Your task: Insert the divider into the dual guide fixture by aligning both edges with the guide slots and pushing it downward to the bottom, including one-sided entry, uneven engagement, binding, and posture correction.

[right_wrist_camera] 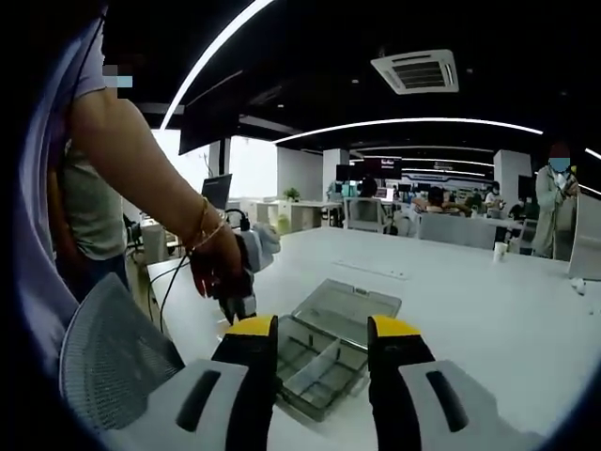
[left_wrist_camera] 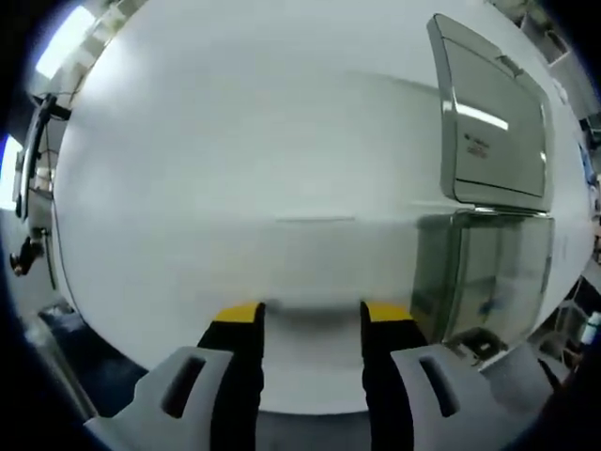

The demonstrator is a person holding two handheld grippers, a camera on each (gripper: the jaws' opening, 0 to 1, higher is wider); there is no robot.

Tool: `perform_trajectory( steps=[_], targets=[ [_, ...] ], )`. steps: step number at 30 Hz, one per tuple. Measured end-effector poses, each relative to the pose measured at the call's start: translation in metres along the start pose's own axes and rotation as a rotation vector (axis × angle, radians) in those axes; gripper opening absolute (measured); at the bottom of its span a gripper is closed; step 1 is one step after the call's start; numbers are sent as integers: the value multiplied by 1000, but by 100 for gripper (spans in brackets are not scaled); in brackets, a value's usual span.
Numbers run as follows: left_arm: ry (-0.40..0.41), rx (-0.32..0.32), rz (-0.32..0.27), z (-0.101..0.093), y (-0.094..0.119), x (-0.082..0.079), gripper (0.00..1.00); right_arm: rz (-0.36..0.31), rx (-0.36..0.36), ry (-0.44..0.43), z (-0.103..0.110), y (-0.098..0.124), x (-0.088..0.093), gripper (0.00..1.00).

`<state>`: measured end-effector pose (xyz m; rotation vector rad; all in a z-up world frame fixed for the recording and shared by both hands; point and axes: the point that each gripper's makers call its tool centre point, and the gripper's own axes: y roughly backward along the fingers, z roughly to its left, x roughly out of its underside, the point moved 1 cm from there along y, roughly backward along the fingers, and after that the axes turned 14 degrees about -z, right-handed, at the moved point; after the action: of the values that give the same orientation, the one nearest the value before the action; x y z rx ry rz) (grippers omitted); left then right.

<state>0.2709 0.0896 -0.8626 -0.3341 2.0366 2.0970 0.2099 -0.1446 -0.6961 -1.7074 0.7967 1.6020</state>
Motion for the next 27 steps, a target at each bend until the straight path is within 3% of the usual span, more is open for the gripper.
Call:
perform_trajectory(
  steps=[8, 27],
  targets=[
    [0, 1, -4, 2, 0, 0, 32, 5, -2, 1, 1, 0, 1, 34],
    [-33, 25, 9, 4, 1, 1, 31, 21, -6, 8, 3, -1, 4, 33]
  ],
)
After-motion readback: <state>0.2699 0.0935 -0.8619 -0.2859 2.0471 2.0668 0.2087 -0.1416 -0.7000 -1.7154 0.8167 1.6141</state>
